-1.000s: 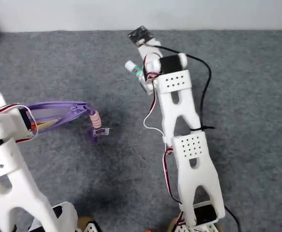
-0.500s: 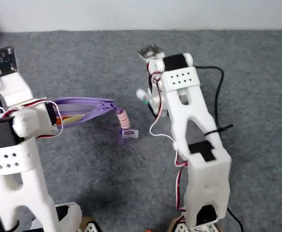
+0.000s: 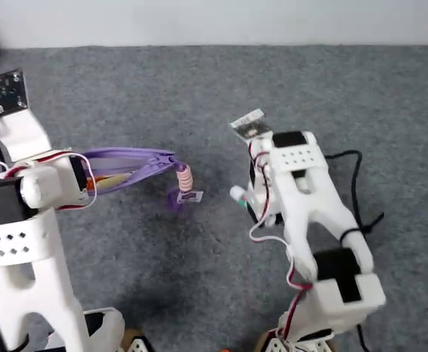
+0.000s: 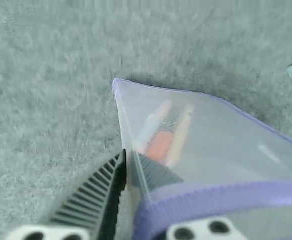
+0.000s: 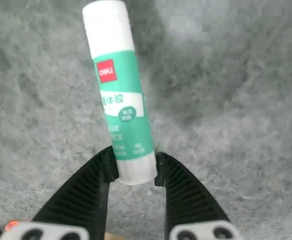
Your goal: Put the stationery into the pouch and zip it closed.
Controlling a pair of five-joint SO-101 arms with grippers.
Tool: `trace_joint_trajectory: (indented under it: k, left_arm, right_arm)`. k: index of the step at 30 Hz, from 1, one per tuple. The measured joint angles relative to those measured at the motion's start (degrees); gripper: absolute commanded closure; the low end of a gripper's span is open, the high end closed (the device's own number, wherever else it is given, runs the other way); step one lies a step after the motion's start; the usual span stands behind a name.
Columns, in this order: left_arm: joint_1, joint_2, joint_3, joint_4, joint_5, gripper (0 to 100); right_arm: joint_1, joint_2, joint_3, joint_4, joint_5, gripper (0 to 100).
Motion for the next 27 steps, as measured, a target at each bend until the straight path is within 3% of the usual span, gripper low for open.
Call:
trace_joint_trajectory:
  k: [4,15,20,27]
  left_arm:
    - [0.0,0.0,2.64,0.0,0.0,99]
    - [0.0,0.0,2.73,0.0,0.0,99]
    - [0.0,0.0,2.73,0.0,0.0,99]
    - [0.0,0.0,2.73,0.0,0.18,99]
  right_arm:
    - [0.0,-5.27,1.58,-0.44,0.35,75.6]
    - [-4.75,-8.7,1.93,-7.38,0.44,75.0]
    - [-4.92,-1.41,1.93,-13.89,0.44,75.0]
    - [-5.36,12.22,-3.52,-15.47,0.44,75.9]
